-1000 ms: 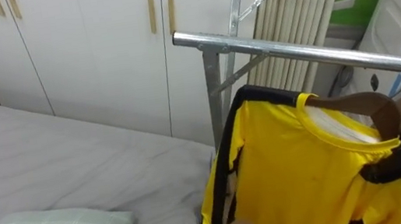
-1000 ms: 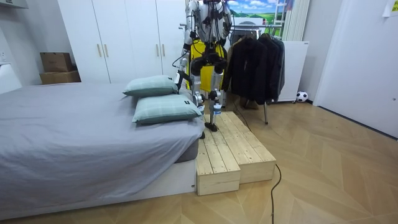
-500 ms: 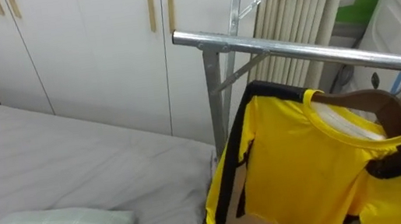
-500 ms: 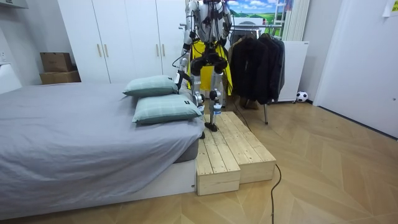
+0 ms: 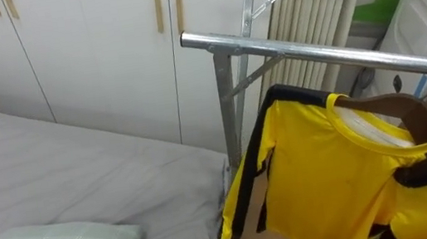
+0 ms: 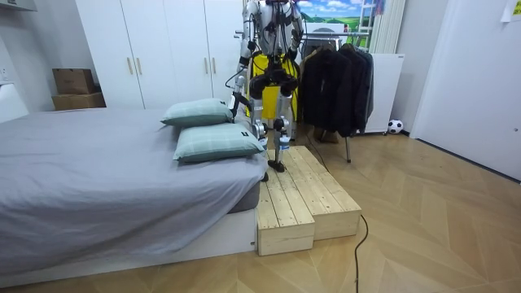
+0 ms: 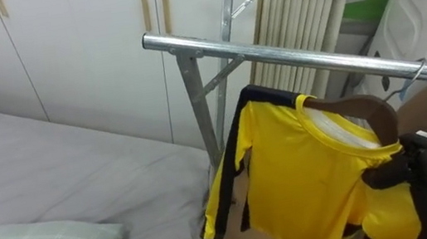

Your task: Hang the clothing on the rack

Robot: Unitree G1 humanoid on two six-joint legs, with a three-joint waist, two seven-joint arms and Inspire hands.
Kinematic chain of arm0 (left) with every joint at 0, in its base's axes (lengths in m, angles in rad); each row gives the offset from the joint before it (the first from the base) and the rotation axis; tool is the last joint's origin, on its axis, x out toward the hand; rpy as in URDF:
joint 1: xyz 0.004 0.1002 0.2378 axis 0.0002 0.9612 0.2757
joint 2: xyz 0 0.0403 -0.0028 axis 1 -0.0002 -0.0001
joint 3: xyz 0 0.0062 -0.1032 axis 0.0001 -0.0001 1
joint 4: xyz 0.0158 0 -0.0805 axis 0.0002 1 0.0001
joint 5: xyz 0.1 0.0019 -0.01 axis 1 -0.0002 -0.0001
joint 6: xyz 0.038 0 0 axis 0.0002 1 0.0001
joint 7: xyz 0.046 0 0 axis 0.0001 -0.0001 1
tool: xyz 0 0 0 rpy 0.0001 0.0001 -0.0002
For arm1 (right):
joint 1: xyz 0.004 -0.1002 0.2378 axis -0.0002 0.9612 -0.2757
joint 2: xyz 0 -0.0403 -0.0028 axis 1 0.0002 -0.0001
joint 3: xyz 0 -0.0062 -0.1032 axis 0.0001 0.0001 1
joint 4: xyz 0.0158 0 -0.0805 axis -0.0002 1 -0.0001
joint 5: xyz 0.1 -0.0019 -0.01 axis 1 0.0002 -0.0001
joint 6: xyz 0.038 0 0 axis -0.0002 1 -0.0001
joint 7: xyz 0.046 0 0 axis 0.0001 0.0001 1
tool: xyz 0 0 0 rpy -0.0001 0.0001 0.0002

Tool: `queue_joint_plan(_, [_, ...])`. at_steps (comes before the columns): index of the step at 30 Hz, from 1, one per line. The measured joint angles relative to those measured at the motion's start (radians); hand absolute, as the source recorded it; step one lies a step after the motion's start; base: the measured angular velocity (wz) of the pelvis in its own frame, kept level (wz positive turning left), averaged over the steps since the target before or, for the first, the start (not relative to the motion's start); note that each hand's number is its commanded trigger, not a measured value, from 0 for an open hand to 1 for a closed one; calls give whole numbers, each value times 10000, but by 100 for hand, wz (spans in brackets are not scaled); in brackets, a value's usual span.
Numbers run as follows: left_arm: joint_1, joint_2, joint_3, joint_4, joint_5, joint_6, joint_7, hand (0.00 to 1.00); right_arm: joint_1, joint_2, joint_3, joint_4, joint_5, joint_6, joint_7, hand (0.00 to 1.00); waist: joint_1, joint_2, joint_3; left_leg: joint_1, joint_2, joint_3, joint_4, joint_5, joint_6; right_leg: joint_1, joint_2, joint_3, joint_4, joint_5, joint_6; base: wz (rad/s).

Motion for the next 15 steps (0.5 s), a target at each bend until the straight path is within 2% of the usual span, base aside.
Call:
queue_joint_plan(11, [30, -48, -9, -18, -9, 18, -48, 0, 37, 25, -80, -323, -142, -13, -544, 0, -147, 181, -75, -51, 18, 40, 9, 1, -2, -66, -2, -59, 20, 16, -15, 1])
queue_joint_plan(15, [72, -61, 0, -12, -127, 112, 23, 0, 432, 276, -406, -550, 1070, -26, -1158, 0, -263, 210, -83, -10, 50, 224, 5, 2, -4, -45, -19, -164, 8, 29, -44, -3])
